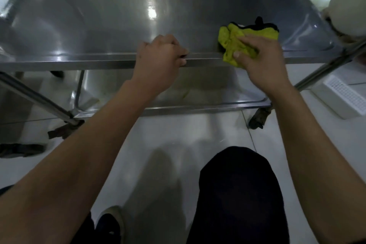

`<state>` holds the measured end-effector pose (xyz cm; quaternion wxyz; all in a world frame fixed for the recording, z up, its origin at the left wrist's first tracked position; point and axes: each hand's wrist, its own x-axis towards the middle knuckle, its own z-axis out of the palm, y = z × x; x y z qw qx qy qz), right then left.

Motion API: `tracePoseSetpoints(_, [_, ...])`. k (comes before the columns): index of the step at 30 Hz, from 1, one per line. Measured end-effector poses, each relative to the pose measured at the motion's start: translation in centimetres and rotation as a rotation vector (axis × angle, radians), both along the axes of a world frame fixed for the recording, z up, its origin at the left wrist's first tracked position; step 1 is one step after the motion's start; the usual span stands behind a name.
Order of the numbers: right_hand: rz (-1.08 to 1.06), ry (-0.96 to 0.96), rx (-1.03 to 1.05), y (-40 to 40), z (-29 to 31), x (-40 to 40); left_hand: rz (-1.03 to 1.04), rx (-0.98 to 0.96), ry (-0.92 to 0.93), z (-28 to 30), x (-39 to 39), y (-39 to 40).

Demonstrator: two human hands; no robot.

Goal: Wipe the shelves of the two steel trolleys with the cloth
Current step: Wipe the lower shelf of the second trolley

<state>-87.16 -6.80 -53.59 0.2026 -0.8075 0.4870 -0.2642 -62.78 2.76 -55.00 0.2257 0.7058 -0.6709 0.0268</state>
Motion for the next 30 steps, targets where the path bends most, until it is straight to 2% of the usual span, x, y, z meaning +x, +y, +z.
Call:
tracePoseSetpoints(3, [0.015,0.117,-0.047,1.1,-0.1,-0.1,0.012,0.038,-0.014,0.4,0.0,-0.2])
tracePoseSetpoints(6, [-0.004,0.382,-0.092,0.1,0.1,0.2,0.015,0.090,0.001,0.9,0.0,-0.9])
tracePoseSetpoints(8, [0.000,0.424,-0.084,-0.8,-0.1,0.3,0.019,0.095,0.002,1.0,-0.4,-1.6])
tracePoseSetpoints(11, [-0.007,0.329,-0.120,-1.8,-0.5,0.2,0.027,0.100,0.006,1.2,-0.9,-3.0])
tracePoseSetpoints(16, [-0.058,0.318,-0.223,-2.6,-1.0,0.4,0.035,0.105,-0.032,1.4,-1.4,-4.9])
tracePoseSetpoints(20, [-0.040,0.233,-0.276,-0.9,-1.4,0.9,0.005,0.117,-0.066,1.1,-1.3,-4.9])
tracePoseSetpoints(23, [0.014,0.113,-0.281,1.6,-2.0,1.9,-0.067,0.132,-0.119,1.2,-0.8,-3.5])
tracePoseSetpoints(26, [0.065,0.042,-0.265,3.7,-2.2,4.3,-0.107,0.061,-0.156,1.6,-0.1,-1.1])
tracePoseSetpoints(30, [0.114,-0.018,-0.226,6.3,-2.2,7.6,-0.101,0.071,-0.111,1.4,3.1,2.9])
